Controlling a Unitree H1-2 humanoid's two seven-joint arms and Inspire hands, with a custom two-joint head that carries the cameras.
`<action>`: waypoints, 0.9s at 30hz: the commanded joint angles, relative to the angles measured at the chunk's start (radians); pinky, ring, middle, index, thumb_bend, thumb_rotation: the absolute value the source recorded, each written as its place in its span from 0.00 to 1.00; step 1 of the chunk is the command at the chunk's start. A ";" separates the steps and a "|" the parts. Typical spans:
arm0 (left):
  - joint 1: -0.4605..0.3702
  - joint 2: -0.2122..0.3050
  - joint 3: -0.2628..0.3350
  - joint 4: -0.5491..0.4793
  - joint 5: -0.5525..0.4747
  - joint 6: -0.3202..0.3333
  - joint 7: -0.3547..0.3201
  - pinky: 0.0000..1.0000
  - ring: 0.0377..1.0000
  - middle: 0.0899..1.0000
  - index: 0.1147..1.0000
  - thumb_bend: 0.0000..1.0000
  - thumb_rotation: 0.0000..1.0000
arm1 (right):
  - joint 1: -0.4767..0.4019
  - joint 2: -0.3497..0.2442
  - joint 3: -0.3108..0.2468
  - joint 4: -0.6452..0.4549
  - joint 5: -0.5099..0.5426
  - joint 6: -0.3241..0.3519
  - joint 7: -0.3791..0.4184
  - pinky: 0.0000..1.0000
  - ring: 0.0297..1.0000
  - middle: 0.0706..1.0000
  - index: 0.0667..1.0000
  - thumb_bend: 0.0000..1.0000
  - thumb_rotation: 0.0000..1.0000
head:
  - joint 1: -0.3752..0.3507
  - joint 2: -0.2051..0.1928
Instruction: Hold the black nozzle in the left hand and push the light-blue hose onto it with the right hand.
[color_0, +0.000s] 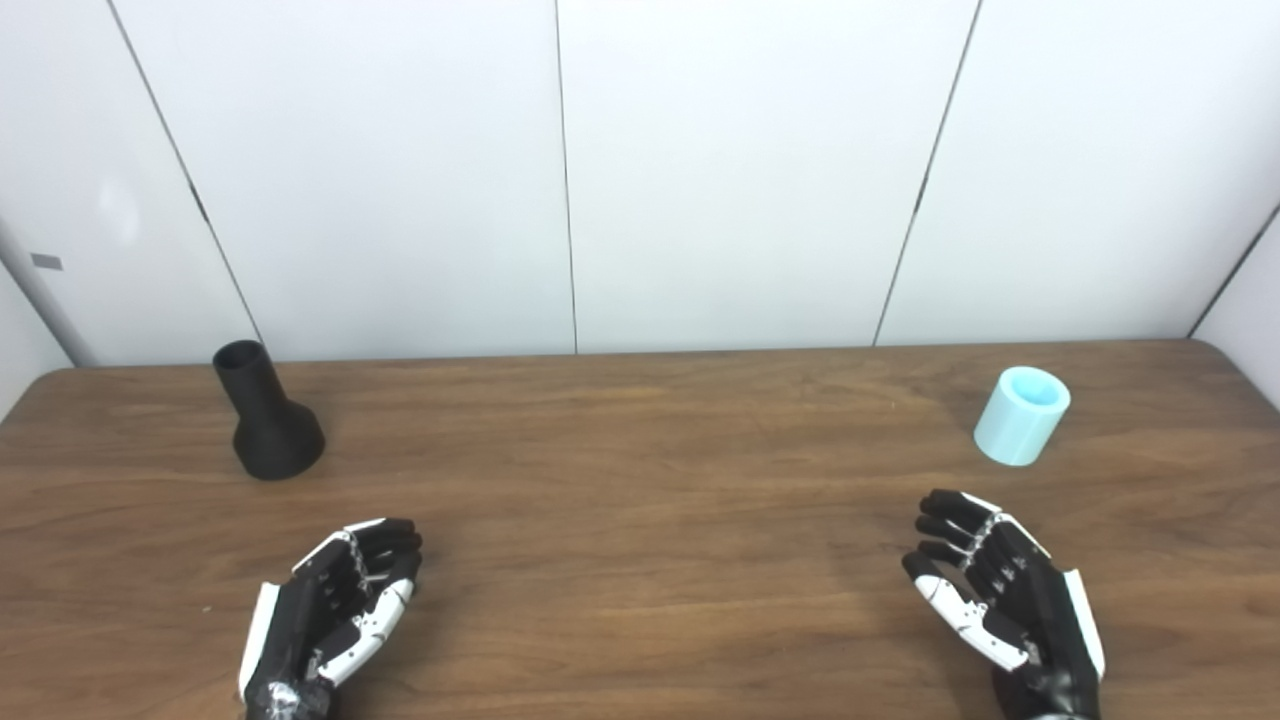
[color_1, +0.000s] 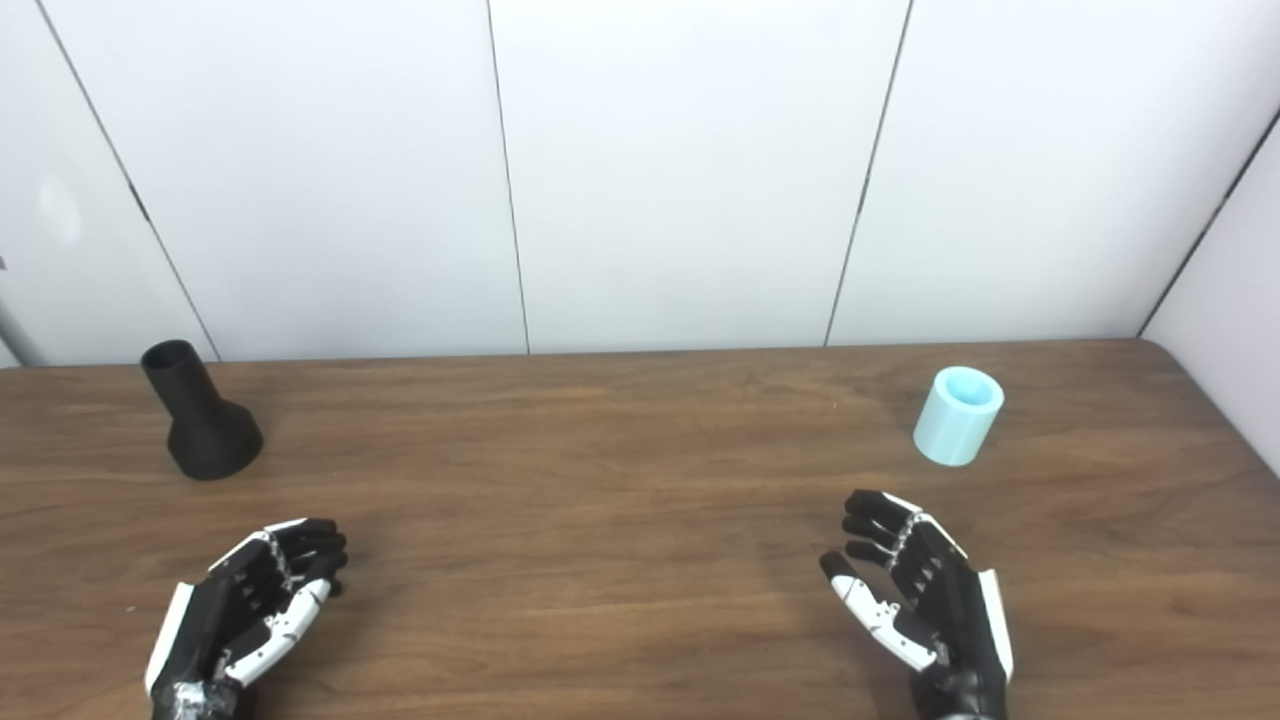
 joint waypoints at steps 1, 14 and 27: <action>0.027 -0.005 -0.004 0.005 0.004 -0.003 0.003 0.57 0.63 0.62 0.58 0.29 0.03 | 0.003 0.001 0.001 -0.004 0.001 -0.018 0.004 0.65 0.70 0.69 0.64 0.28 0.00 | -0.002 0.000; 0.025 -0.006 -0.005 0.005 0.002 0.001 0.001 0.57 0.63 0.62 0.58 0.29 0.03 | 0.001 0.000 0.001 0.001 -0.006 -0.021 0.001 0.64 0.70 0.69 0.64 0.28 0.00 | -0.001 0.001; 0.015 0.015 0.023 0.008 0.164 -0.081 0.093 0.60 0.68 0.69 0.69 0.59 0.08 | 0.002 -0.015 -0.009 0.007 0.019 -0.021 0.014 0.66 0.71 0.69 0.65 0.28 0.00 | 0.115 -0.018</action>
